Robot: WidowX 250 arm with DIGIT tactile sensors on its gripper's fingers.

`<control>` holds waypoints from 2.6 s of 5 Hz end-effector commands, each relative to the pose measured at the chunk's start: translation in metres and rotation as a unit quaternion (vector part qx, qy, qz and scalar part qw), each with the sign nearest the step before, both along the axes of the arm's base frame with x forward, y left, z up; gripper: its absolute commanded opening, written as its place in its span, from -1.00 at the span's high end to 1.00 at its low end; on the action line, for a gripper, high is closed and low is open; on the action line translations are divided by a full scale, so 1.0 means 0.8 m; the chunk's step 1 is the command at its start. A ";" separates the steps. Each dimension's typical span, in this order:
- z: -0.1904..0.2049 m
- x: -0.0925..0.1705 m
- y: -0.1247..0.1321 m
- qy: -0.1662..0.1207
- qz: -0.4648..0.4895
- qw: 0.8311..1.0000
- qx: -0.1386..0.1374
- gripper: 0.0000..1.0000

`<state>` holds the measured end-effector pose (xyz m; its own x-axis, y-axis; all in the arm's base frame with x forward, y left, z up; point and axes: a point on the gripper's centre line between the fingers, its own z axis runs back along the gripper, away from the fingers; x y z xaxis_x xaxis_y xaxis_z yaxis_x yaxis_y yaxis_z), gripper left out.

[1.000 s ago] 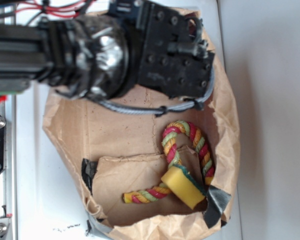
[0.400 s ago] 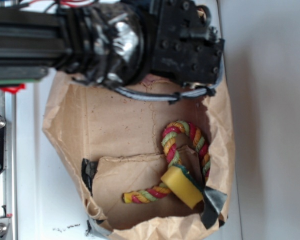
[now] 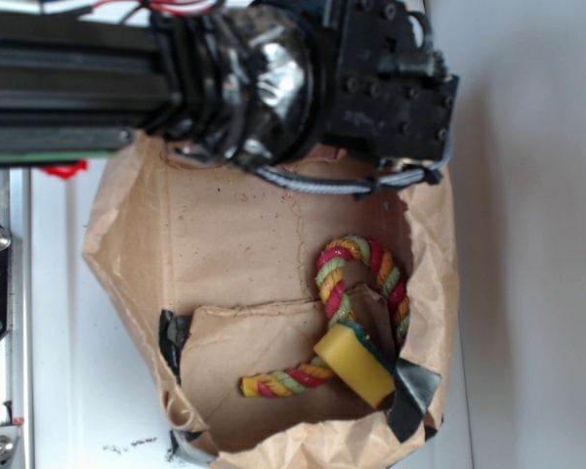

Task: Grab the red paper.

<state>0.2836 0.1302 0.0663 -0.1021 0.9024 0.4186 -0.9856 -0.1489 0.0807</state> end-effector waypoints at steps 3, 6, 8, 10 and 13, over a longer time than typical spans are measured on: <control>-0.013 0.020 0.016 0.004 0.017 1.000 0.016 -1.00; -0.010 0.012 0.017 -0.011 0.011 1.000 0.015 1.00; 0.020 -0.004 0.015 -0.055 -0.050 0.997 0.027 1.00; 0.071 0.008 -0.025 -0.087 -0.291 0.951 0.066 1.00; 0.110 0.014 -0.080 -0.116 -0.561 0.817 -0.059 1.00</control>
